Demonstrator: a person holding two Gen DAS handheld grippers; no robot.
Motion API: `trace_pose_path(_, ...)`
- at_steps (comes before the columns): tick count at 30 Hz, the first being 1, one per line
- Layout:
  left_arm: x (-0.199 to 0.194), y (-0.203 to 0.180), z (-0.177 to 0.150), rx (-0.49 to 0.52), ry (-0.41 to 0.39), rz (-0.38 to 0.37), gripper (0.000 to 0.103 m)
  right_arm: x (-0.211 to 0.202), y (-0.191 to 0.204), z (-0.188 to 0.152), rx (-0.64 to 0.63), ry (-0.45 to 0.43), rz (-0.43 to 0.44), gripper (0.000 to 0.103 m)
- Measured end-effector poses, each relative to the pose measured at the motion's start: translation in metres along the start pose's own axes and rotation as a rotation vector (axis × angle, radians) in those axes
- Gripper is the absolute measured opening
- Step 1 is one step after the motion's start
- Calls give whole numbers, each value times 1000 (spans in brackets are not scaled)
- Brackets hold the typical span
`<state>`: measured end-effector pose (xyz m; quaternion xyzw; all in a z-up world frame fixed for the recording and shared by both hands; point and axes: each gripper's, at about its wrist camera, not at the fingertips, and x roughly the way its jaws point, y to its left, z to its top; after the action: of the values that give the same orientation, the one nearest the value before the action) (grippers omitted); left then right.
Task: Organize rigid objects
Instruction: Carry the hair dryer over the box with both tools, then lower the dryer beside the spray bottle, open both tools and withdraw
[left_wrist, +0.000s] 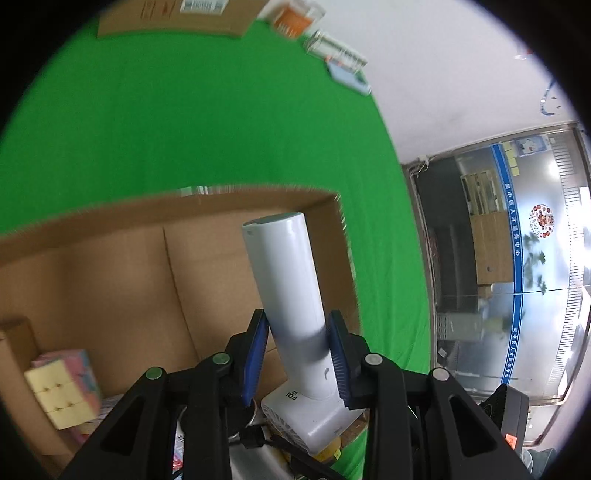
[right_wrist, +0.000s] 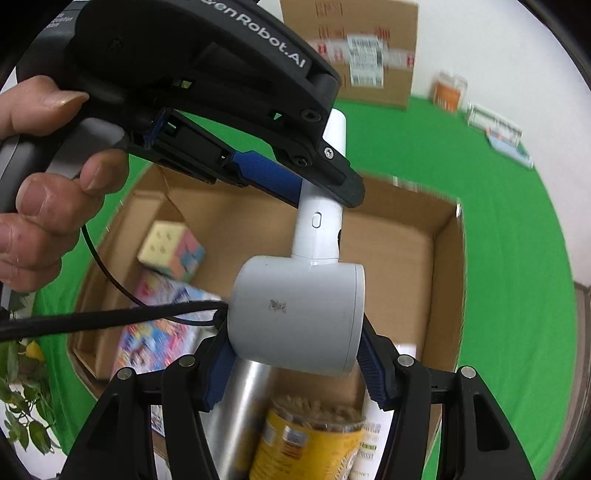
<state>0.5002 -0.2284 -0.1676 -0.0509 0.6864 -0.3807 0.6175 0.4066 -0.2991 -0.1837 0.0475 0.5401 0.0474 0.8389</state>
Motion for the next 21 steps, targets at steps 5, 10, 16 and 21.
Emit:
trace_pose_path(5, 29, 0, -9, -2, 67, 12, 32, 19, -7, -25, 45, 68, 11, 58)
trace_pose_path(10, 25, -9, -19, -1, 61, 23, 33, 17, -15, -42, 127, 140, 41, 61)
trace_pose_path(16, -57, -34, -54, 115, -156, 137, 52, -40, -8, -64, 166, 102, 71, 75)
trace_pose_path(21, -148, -39, -130, 123, -429, 353, 76, -98, -1, -88, 168, 22, -32, 93)
